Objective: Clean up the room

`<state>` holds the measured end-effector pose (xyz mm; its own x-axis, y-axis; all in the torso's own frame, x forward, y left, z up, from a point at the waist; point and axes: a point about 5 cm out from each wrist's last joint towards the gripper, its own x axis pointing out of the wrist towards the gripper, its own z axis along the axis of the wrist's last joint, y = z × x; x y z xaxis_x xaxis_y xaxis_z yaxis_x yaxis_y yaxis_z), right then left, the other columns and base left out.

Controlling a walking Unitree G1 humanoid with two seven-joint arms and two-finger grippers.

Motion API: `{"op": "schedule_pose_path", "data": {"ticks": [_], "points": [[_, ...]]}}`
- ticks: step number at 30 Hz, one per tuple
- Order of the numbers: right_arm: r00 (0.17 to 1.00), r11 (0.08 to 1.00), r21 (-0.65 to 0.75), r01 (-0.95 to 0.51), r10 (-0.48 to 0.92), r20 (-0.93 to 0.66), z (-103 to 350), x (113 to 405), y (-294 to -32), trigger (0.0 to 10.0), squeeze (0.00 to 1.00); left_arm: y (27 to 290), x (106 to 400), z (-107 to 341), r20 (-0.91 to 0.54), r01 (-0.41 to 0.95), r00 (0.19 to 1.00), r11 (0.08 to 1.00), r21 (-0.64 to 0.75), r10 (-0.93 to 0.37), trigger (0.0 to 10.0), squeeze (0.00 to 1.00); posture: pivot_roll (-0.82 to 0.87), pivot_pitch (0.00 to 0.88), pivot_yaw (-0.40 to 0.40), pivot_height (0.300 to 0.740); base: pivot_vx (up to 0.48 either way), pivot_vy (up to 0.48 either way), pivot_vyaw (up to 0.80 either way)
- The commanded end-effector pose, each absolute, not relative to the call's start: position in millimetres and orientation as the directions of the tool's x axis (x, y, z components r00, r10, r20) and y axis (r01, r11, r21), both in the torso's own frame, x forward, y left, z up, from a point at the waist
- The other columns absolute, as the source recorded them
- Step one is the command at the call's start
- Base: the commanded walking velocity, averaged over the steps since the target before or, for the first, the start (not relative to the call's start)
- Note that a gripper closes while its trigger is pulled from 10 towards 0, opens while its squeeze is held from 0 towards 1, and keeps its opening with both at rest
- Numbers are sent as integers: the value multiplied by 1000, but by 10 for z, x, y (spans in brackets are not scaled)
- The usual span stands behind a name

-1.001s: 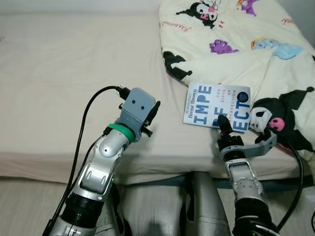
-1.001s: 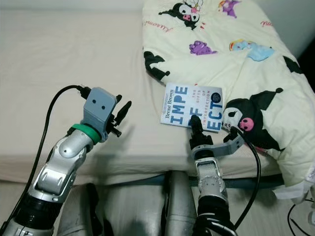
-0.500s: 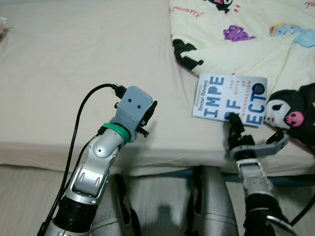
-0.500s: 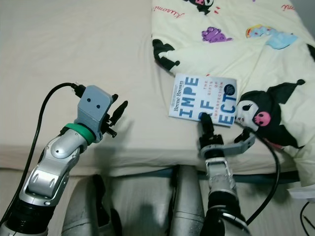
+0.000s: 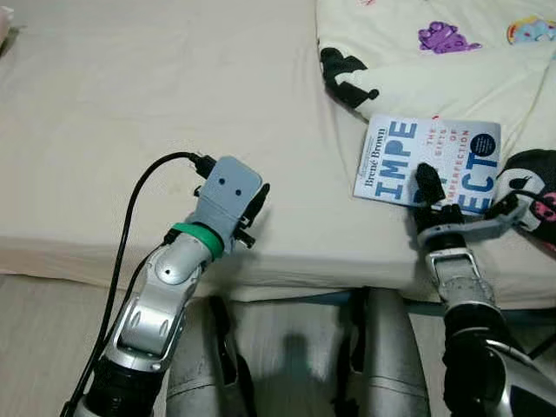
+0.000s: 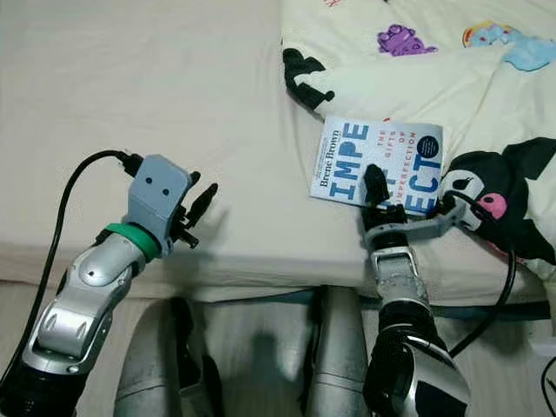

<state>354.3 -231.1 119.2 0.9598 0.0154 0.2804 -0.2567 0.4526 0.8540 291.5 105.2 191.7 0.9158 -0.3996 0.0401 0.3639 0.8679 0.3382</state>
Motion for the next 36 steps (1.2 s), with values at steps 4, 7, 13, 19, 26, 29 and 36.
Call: {"op": "schedule_pose_path", "data": {"ticks": [4,7,13,19,26,29,36], "points": [[935,413,841,-351,98,342,1234,3575,-2146,0,0,1078,2931,1902,29,351,923,873,339,-383,10000,0,119,246,159,538,0,0,0],[923,391,838,-381,108,369,1247,3575,-2120,0,0,1048,2967,1915,38,349,923,875,335,-383,10000,0,108,234,152,538,0,0,0],[917,389,834,-391,94,387,1231,3544,-2180,0,0,984,3055,1938,60,344,922,881,324,-382,10000,0,62,182,130,538,0,0,0],[916,395,830,-394,93,391,1235,3539,-2207,0,0,957,3097,1957,78,339,921,885,318,-381,10000,0,41,150,116,538,0,0,0],[867,418,760,-498,236,438,1356,3539,-2065,0,0,903,3173,1957,108,317,926,898,304,-363,10000,0,1,96,65,538,0,0,0],[817,453,682,-574,363,448,1427,3492,-1931,0,0,899,3183,1957,122,303,929,907,293,-349,10000,0,-12,83,48,538,0,0,0],[679,501,460,-733,582,447,1700,3277,-1704,0,0,895,3181,2010,171,269,932,926,265,-320,10000,0,-45,46,12,538,0,0,0]]}}
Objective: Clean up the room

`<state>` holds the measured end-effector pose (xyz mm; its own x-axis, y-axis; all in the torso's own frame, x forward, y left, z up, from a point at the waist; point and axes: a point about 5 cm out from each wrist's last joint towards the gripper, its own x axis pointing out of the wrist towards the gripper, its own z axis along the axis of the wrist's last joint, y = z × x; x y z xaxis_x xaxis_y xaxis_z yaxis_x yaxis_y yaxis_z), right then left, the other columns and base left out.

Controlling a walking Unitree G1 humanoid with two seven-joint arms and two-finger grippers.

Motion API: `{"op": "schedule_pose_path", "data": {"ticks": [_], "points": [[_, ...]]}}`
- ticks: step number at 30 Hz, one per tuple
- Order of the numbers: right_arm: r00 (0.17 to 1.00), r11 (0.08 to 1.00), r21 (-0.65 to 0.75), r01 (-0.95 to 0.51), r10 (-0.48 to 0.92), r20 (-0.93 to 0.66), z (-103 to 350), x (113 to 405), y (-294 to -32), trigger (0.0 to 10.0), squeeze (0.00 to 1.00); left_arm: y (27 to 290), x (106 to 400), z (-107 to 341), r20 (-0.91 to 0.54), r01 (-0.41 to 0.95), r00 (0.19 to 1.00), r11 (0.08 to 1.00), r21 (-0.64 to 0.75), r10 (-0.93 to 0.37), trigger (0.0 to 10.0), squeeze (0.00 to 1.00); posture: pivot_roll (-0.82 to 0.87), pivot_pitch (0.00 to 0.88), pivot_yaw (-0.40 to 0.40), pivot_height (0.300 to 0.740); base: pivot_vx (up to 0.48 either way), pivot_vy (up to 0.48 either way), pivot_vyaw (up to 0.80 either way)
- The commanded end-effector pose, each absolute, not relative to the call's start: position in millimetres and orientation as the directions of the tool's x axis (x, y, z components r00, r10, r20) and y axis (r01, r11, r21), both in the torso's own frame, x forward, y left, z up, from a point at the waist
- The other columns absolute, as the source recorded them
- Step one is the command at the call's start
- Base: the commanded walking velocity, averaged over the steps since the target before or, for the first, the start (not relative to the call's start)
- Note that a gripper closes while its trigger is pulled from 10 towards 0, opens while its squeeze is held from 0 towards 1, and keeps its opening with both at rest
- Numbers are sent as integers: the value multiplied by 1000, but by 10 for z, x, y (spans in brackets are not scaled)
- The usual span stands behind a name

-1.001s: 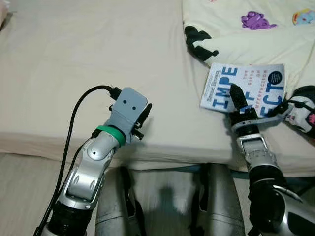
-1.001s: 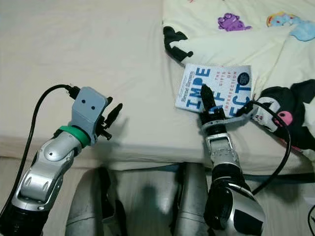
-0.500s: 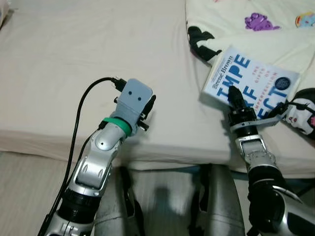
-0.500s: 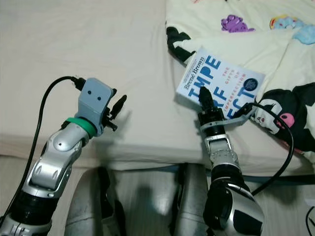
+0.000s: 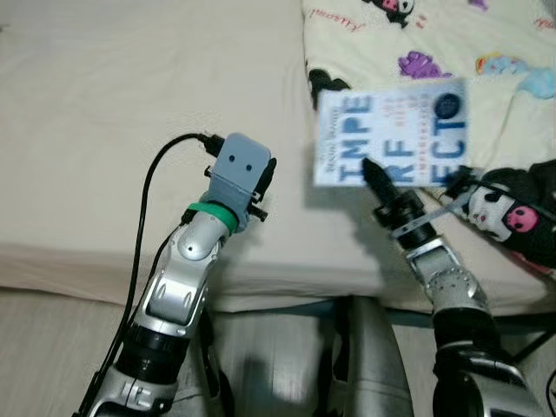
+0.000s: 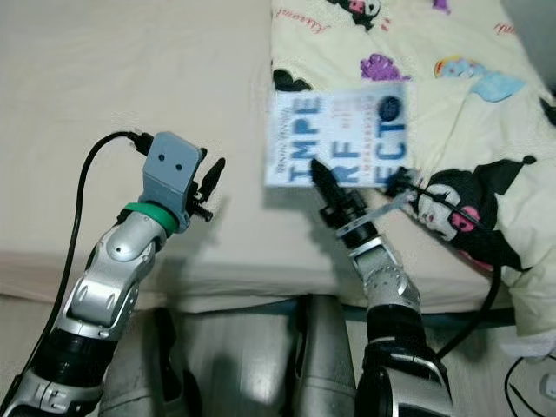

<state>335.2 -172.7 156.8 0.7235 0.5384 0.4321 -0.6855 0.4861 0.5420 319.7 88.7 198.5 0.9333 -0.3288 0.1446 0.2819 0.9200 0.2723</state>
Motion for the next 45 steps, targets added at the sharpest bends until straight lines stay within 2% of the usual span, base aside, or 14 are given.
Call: {"op": "schedule_pose_path", "data": {"ticks": [1,2,3,4,7,10,12,13,16,18,45], "points": [[679,501,460,-733,582,447,1700,3277,-1704,0,0,895,3181,2010,171,269,932,926,265,-320,10000,0,-45,46,12,538,0,0,0],[664,524,409,-747,610,432,1750,3224,-1664,0,0,902,3169,2048,188,263,930,929,260,-316,10000,0,-45,46,12,538,0,0,0],[664,553,367,-748,624,413,1784,3171,-1636,2471,0,917,3148,2096,206,255,928,933,254,-310,10000,0,-49,35,8,538,0,0,0],[678,596,325,-734,624,388,1791,3123,-1619,10000,0,951,3126,2143,224,244,927,937,250,-301,10000,0,-52,30,7,538,0,0,0],[705,639,304,-707,604,370,1797,3051,-1616,10000,0,1019,3101,2207,248,218,928,944,248,-280,10000,0,-54,26,8,538,0,0,0],[724,634,353,-688,570,388,1814,2997,-1634,10000,0,1103,3096,2253,264,185,931,951,249,-251,10000,0,-53,20,14,538,0,0,0],[743,597,443,-669,511,433,1855,2962,-1673,10000,0,1209,3103,2300,279,146,936,958,248,-214,10000,0,-54,16,17,538,0,0,0],[743,597,443,-669,511,433,1855,2962,-1673,10000,0,1209,3103,2300,279,146,936,958,248,-214,10000,0,-54,16,17,538,0,0,0],[770,516,571,-638,415,485,1884,2923,-1716,10000,0,1367,3122,2340,291,95,941,960,262,-173,10000,0,-50,14,20,538,0,0,0],[779,502,595,-627,390,492,1885,2908,-1719,10000,0,1396,3122,2336,288,89,943,960,264,-167,10000,0,-48,12,23,538,0,0,0],[818,496,652,-574,379,432,1799,2845,-1706,10000,0,1194,3166,2263,252,156,945,965,209,-207,10000,0,-55,0,21,629,0,0,-16]]}}
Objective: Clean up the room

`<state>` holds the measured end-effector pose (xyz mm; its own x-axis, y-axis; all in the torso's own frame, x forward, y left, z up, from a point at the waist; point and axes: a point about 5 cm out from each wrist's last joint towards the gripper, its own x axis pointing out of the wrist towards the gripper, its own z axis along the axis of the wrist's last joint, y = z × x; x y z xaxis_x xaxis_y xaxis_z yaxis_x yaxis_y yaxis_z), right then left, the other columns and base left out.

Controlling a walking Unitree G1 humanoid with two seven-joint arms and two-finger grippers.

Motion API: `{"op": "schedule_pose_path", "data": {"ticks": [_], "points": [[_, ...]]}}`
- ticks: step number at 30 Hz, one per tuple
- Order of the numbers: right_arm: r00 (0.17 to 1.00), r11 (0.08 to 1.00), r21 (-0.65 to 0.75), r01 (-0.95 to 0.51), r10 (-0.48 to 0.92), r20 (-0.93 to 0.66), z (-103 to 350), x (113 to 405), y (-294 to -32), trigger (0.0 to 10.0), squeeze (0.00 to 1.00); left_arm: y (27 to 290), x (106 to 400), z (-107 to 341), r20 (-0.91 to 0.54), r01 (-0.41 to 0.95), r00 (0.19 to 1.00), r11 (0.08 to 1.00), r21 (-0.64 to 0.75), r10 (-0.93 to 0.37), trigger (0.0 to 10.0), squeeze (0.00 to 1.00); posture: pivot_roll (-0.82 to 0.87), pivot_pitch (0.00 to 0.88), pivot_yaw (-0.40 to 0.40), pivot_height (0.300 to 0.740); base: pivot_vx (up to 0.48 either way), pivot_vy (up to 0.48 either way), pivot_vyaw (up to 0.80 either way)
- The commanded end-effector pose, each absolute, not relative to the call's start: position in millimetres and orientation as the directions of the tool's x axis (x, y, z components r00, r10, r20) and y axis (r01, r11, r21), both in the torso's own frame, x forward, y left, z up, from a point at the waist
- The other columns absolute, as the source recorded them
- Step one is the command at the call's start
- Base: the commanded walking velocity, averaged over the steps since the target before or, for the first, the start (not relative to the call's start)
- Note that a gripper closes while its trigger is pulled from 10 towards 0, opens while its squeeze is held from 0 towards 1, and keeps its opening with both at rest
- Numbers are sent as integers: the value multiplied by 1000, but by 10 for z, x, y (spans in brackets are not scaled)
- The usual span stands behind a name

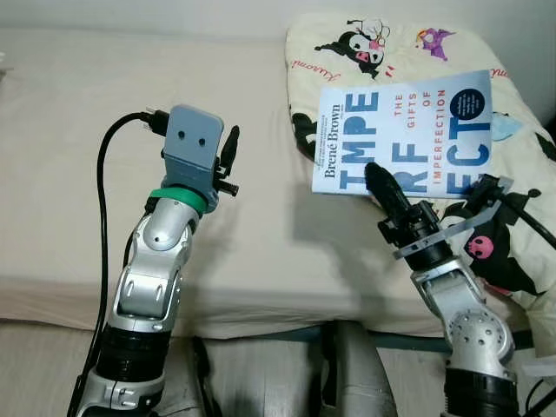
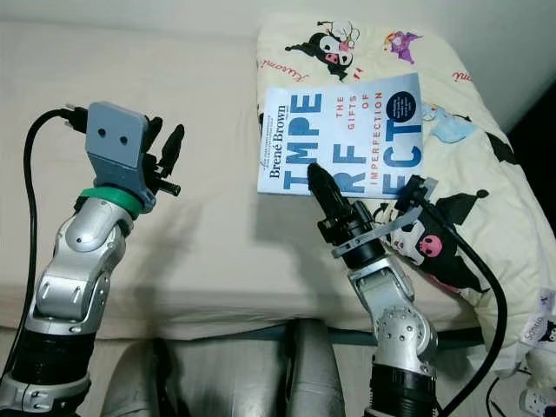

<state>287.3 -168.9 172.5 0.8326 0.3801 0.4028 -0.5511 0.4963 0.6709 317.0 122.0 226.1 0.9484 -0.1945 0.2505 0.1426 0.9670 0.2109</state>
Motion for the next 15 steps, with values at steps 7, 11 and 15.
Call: {"op": "schedule_pose_path", "data": {"ticks": [7,11,15], "points": [[819,499,651,-572,388,422,1794,2846,-1712,10000,0,1172,3170,2256,251,159,945,966,204,-209,10000,0,-57,0,17,653,0,0,0],[820,501,650,-571,390,420,1794,2847,-1719,10000,0,1146,3178,2246,249,165,945,966,200,-213,10000,0,-58,0,16,668,0,0,0],[820,503,649,-570,390,418,1794,2853,-1724,10000,0,1104,3192,2234,240,181,945,966,186,-223,10000,0,-60,0,15,682,0,0,0]]}}
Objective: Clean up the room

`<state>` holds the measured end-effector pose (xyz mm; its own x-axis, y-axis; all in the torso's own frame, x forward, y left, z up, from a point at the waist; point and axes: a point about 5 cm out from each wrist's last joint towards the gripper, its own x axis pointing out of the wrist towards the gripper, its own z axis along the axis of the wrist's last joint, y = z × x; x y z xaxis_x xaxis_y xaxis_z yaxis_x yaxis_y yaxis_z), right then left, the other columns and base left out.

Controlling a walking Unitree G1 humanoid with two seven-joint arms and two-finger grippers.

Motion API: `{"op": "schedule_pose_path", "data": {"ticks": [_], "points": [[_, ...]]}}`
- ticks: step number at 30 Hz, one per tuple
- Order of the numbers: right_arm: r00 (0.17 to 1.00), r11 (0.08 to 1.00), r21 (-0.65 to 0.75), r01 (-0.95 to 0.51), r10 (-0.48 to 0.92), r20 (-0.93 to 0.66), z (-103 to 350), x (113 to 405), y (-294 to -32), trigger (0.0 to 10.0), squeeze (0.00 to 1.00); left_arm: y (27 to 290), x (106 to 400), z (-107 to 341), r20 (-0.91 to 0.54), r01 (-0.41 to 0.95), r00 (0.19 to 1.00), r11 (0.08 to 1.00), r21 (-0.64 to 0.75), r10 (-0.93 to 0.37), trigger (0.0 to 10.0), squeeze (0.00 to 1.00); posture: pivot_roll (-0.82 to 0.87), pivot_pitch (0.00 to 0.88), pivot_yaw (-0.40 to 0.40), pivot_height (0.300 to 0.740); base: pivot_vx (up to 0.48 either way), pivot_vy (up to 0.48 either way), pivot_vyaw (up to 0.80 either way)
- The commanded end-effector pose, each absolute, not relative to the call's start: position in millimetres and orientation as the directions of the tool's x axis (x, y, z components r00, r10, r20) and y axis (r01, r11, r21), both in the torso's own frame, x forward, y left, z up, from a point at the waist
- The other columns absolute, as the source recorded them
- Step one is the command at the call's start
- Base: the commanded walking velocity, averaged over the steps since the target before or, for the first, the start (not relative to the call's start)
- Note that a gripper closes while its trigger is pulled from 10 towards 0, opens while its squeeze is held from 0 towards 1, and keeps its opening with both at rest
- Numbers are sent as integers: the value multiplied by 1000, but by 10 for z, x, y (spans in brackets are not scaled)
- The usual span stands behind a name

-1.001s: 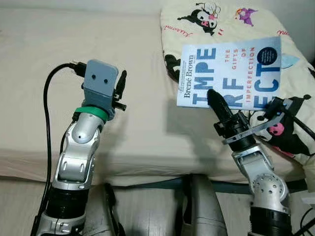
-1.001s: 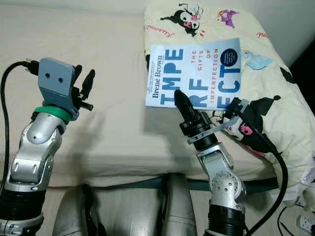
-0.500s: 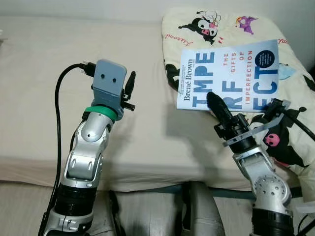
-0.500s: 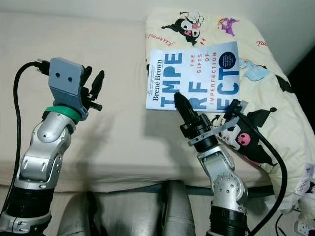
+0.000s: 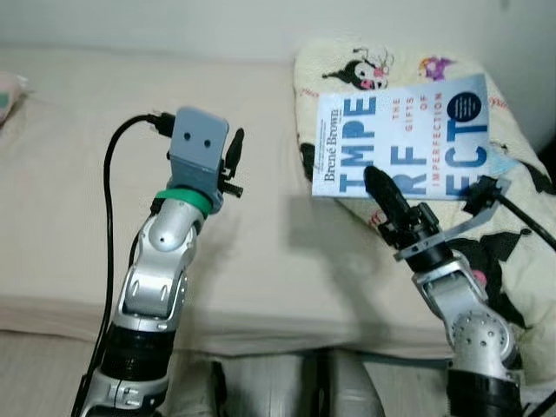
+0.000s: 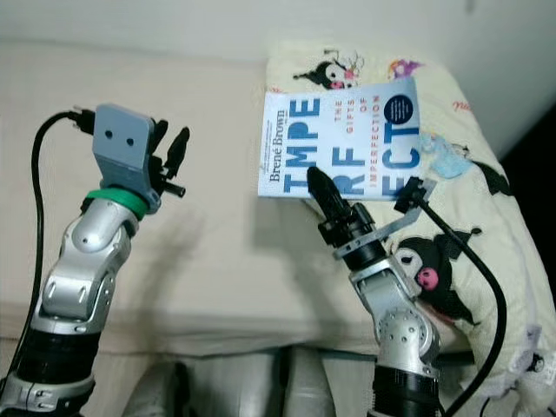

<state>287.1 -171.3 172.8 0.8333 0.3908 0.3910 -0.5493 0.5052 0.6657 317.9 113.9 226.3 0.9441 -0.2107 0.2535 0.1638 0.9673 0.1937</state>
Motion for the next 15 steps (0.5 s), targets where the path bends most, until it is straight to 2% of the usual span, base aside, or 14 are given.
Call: {"op": "schedule_pose_path", "data": {"ticks": [1,15], "points": [[820,503,649,-570,390,418,1794,2853,-1724,10000,0,1104,3192,2234,240,181,945,966,186,-223,10000,0,-60,0,15,682,0,0,0],[832,504,662,-554,364,419,1804,2889,-1735,10000,0,980,3185,2268,244,249,928,956,153,-281,10000,0,-61,0,19,716,0,0,0]]}}
